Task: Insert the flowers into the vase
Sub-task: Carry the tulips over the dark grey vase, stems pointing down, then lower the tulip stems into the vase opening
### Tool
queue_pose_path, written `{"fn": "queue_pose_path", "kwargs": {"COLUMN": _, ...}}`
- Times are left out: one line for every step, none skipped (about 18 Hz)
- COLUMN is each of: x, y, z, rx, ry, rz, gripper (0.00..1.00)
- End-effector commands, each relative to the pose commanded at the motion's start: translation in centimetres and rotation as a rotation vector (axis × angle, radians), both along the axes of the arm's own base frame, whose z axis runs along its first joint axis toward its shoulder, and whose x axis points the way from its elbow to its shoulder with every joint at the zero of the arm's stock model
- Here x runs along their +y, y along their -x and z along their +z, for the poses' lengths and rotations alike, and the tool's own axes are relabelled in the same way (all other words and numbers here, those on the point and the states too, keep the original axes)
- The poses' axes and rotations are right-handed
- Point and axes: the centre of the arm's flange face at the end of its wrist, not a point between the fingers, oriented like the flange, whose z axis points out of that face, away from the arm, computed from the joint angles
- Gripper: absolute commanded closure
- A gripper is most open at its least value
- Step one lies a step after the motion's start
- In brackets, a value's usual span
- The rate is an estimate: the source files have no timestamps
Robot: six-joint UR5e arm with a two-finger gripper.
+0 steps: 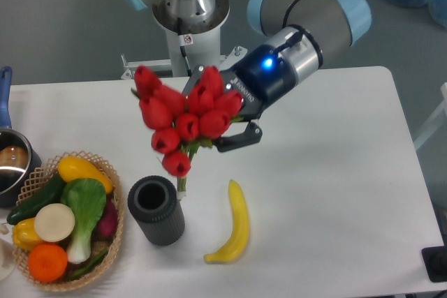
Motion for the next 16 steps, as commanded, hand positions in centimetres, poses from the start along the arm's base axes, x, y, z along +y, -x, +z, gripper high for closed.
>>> {"fn": "queue_pose_path", "kwargs": {"x": -0.2, "y": -0.7, "z": -0.1, "rx": -0.003, "ry": 0.001, "rz": -0.003, "gripper": 0.94}}
{"fn": "queue_pose_path", "kwargs": {"x": 0.0, "y": -0.9, "z": -0.2, "rx": -0.004, "ry": 0.002, "rz": -0.008, "gripper": 0.93}}
{"fn": "queue_pose_path", "kwargs": {"x": 0.3, "y": -1.0, "z": -0.5, "rx": -0.009, "ry": 0.005, "rz": -0.014, "gripper": 0.93}}
{"fn": "queue_pose_path", "kwargs": {"x": 0.8, "y": -1.5, "z": -0.8, "rx": -0.011, "ry": 0.009, "rz": -0.023, "gripper": 0.93}}
{"fn": "queue_pose_path", "kwargs": {"x": 0.8, "y": -1.5, "z": -1.3, "rx": -0.020, "ry": 0.014, "rz": -0.025, "gripper": 0.92}}
{"fn": "queue_pose_path", "kwargs": {"x": 1.0, "y": -1.4, "z": -1.8, "rx": -0.024, "ry": 0.020, "rz": -0.025, "gripper": 0.91}}
{"fn": "queue_pose_path", "kwargs": {"x": 1.2, "y": -1.5, "z": -2.0, "rx": -0.021, "ry": 0.018, "rz": -0.030, "gripper": 0.91}}
{"fn": "queue_pose_path", "kwargs": {"x": 1.6, "y": -1.4, "z": -2.0, "rx": -0.017, "ry": 0.017, "rz": -0.034, "gripper": 0.91}}
{"fn": "queue_pose_path", "kwargs": {"x": 1.9, "y": -1.1, "z": -2.6, "rx": -0.021, "ry": 0.022, "rz": -0.034, "gripper": 0.90}}
{"fn": "queue_pose_path", "kwargs": {"x": 2.2, "y": -0.9, "z": -2.7, "rx": -0.019, "ry": 0.022, "rz": -0.037, "gripper": 0.90}}
{"fn": "queue_pose_path", "kwargs": {"x": 2.6, "y": -1.0, "z": -3.0, "rx": -0.020, "ry": 0.027, "rz": -0.041, "gripper": 0.90}}
{"fn": "queue_pose_path", "kwargs": {"x": 2.8, "y": -1.0, "z": -2.9, "rx": -0.015, "ry": 0.030, "rz": -0.042, "gripper": 0.90}}
{"fn": "queue_pose_path", "kwargs": {"x": 3.1, "y": -0.7, "z": -3.3, "rx": -0.018, "ry": 0.033, "rz": -0.043, "gripper": 0.90}}
{"fn": "queue_pose_path", "kwargs": {"x": 3.3, "y": -0.5, "z": -3.3, "rx": -0.016, "ry": 0.034, "rz": -0.044, "gripper": 0.90}}
{"fn": "queue_pose_path", "kwargs": {"x": 4.0, "y": -0.6, "z": -4.0, "rx": -0.024, "ry": 0.041, "rz": -0.054, "gripper": 0.90}}
{"fn": "queue_pose_path", "kwargs": {"x": 4.1, "y": -0.7, "z": -4.4, "rx": -0.022, "ry": 0.050, "rz": -0.053, "gripper": 0.90}}
